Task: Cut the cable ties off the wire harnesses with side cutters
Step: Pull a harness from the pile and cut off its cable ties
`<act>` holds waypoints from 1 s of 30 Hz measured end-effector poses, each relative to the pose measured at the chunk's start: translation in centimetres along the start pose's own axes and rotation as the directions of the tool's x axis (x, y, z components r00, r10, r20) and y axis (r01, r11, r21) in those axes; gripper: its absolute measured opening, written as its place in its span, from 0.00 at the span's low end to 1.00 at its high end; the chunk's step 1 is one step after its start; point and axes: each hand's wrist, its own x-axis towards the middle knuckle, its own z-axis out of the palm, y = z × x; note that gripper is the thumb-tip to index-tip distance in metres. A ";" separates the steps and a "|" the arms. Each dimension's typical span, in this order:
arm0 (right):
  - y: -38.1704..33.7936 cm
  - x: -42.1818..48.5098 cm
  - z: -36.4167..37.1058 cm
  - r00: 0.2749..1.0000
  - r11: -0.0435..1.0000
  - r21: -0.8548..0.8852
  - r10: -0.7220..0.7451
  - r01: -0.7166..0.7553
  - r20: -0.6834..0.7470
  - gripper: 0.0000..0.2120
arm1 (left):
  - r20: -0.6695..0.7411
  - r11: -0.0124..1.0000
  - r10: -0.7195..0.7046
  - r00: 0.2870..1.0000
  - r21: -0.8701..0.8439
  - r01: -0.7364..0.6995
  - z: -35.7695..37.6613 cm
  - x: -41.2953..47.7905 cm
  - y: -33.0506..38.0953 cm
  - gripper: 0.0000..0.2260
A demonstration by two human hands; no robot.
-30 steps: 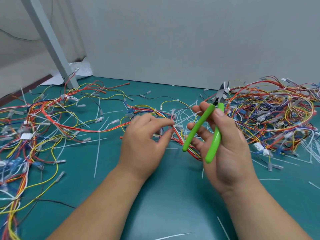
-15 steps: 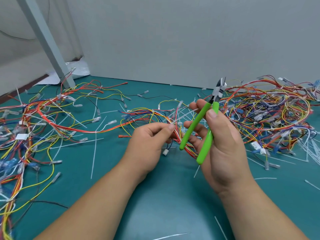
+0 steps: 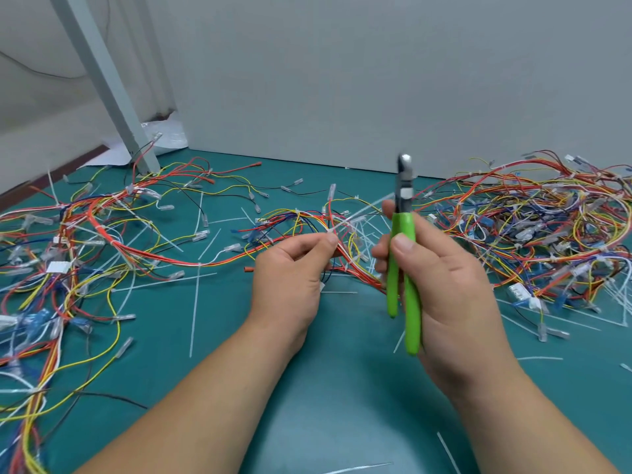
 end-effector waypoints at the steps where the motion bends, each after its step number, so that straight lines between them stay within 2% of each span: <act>1: 0.0 -0.1 0.2 0.999 0.997 -0.079 -0.015 0.017 0.031 0.10 | -0.018 1.000 0.018 1.000 -0.011 -0.018 0.1 0.0 -0.1 0.05; 3: 0.4 -0.3 0.3 0.999 0.946 -0.321 -0.034 0.045 0.039 0.10 | -0.054 0.999 0.045 0.998 -0.026 -0.047 0.1 0.1 -0.2 0.03; 5: 0.8 -0.3 0.5 0.999 0.836 -0.548 -0.033 0.033 0.010 0.10 | -0.074 0.998 0.056 0.996 -0.035 -0.059 0.1 0.2 -0.3 0.03; 7: 1.3 -0.4 0.5 1.000 0.776 -0.630 -0.015 0.004 -0.011 0.11 | -0.077 0.997 0.055 0.995 -0.050 -0.059 0.0 0.3 -0.2 0.03; 10: 2.0 -0.4 0.4 0.998 0.735 -0.677 0.008 -0.045 -0.058 0.21 | -0.090 0.996 0.066 0.994 -0.054 -0.071 -0.1 0.3 -0.3 0.04; 23: 2.7 -0.3 0.1 0.995 0.724 -0.683 0.070 -0.100 -0.071 0.20 | -0.034 0.993 0.107 0.994 -0.040 -0.108 0.1 0.1 -0.2 0.07; 27: 2.9 -0.3 0.2 0.996 0.738 -0.669 0.063 -0.090 -0.065 0.16 | -0.051 0.994 0.095 0.994 -0.048 -0.098 0.0 0.2 -0.3 0.08; 30: 3.0 -0.3 0.3 0.997 0.727 -0.682 0.056 -0.077 -0.053 0.18 | -0.073 0.994 0.075 0.995 -0.073 -0.080 0.0 0.3 -0.3 0.08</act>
